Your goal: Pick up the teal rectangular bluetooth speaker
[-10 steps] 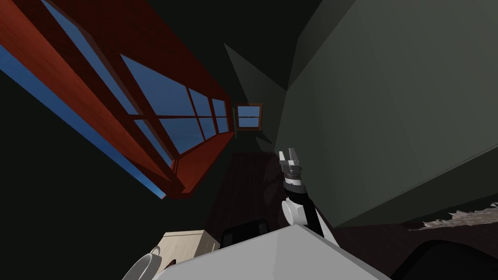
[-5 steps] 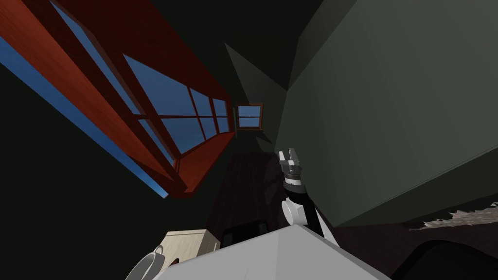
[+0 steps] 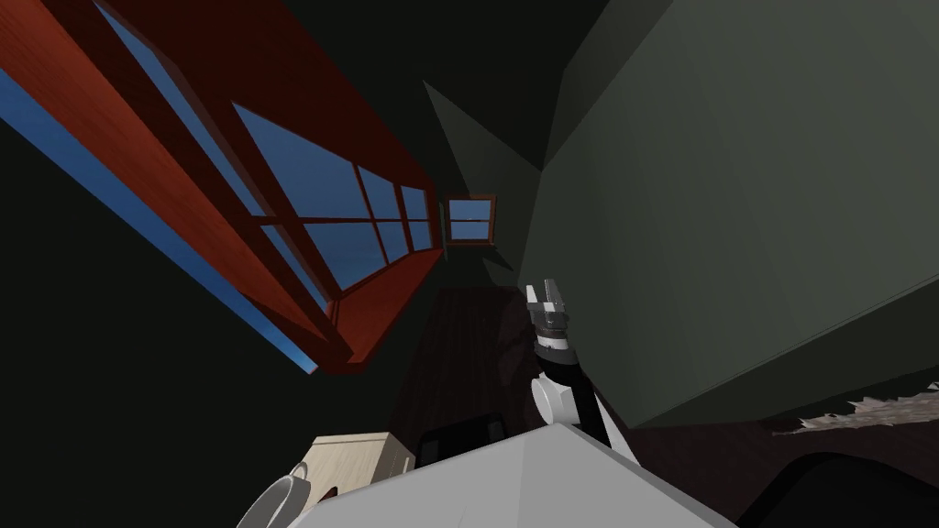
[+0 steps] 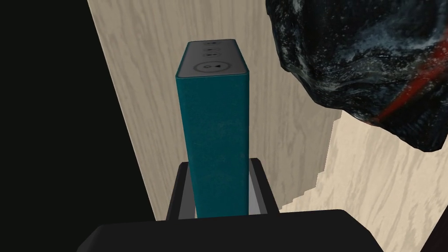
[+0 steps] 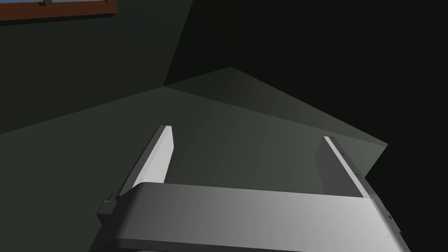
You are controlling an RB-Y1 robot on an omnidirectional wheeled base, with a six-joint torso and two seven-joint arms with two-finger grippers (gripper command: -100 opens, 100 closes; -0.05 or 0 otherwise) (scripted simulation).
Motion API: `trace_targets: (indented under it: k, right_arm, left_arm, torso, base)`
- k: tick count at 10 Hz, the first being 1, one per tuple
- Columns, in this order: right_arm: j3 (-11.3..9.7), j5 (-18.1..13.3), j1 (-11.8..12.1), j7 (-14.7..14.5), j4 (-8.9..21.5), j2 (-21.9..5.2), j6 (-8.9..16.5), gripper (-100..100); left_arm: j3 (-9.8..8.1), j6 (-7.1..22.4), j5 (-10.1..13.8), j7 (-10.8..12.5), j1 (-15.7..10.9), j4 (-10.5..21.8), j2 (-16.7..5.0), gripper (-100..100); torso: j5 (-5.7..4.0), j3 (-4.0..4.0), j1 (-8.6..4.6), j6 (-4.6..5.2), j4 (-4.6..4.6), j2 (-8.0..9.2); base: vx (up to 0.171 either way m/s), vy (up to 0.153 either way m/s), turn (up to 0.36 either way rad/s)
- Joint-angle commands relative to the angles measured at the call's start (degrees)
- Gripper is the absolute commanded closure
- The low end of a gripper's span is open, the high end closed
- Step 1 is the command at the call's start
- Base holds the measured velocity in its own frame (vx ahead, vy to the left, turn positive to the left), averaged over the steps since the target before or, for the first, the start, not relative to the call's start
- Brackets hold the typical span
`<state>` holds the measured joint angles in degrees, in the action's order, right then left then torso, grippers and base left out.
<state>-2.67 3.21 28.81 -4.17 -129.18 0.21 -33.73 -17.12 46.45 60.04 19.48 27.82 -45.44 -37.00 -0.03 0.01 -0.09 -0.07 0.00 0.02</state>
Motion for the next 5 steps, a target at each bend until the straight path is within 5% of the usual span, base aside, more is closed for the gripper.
trace_targets:
  k: [1, 3, 4, 5]
  right_arm:
    - [0.0, 0.0, 0.0, 0.0, 0.0, 0.0, 0.0, 0]
    - [0.0, 0.0, 0.0, 0.0, 0.0, 0.0, 0.0, 0]
    - [0.0, 0.0, 0.0, 0.0, 0.0, 0.0, 0.0, 0]
    - [0.0, 0.0, 0.0, 0.0, 0.0, 0.0, 0.0, 0]
  left_arm:
    - [-0.20, 0.9, 0.4, 0.7, 1.2, -1.8, -0.9, 100]
    - [-0.63, 2.8, 2.1, 1.2, 2.8, -3.6, -3.0, 100]
    - [-0.52, 1.9, 1.7, 0.9, 2.5, -3.0, -2.3, 100]
    - [-0.56, 2.1, 1.8, 0.9, 2.6, -3.2, -2.4, 0]
  torso:
    - [0.00, 0.00, 0.00, 0.00, 0.00, 0.00]
    - [-0.06, -0.01, -0.13, 0.00, -0.01, 0.00]
    - [-0.09, -0.01, -0.23, 0.00, -0.01, 0.00]
    - [-0.04, -0.01, -0.15, 0.00, -0.01, -0.01]
  base:
    - [0.005, -0.004, 0.019]
    - [0.000, -0.045, -0.012]
    - [-0.001, -0.023, 0.000]
    - [0.000, 0.000, 0.000]
